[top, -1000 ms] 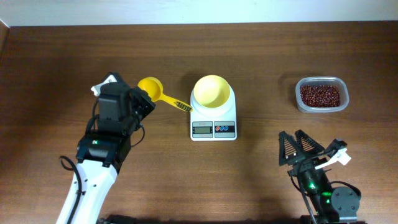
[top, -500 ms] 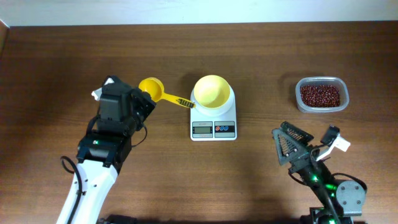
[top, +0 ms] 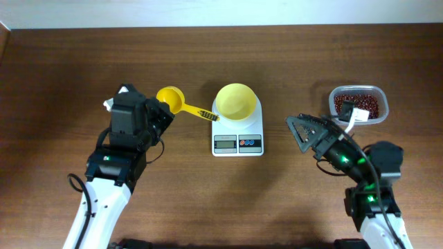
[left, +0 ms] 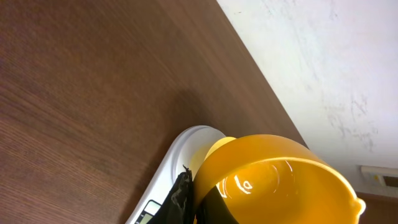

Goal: Scoop item into bowl and weigh 50g on scale

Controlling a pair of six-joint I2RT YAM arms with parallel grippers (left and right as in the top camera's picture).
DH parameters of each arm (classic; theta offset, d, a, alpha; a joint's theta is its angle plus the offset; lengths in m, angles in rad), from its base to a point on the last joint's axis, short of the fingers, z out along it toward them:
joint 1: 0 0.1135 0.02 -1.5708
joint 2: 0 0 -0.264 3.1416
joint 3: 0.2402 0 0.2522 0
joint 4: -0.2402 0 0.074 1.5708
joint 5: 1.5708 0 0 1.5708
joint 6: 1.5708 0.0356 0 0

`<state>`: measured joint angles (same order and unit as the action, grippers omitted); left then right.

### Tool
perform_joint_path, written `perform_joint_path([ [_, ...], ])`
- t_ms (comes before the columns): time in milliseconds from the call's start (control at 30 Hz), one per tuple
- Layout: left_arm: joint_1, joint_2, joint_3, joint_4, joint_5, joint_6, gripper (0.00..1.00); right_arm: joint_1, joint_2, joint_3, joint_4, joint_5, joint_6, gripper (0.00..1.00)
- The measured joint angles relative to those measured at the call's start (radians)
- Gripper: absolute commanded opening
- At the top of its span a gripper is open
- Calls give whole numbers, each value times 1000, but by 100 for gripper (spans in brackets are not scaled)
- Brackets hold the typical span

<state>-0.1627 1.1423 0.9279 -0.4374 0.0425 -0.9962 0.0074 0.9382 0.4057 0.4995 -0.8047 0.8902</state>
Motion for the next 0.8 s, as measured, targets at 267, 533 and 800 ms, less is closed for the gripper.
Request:
perform_joint_path([
  [267, 0, 0, 0, -15, 14, -16, 0, 83, 149, 3, 177, -34, -2, 89],
  [533, -102, 39, 0, -20, 63, -71, 0, 319, 308, 6, 376, 58, -3, 76],
  [800, -196, 92, 0, -12, 67, -157, 0, 415, 323, 6, 384, 146, -8, 62],
])
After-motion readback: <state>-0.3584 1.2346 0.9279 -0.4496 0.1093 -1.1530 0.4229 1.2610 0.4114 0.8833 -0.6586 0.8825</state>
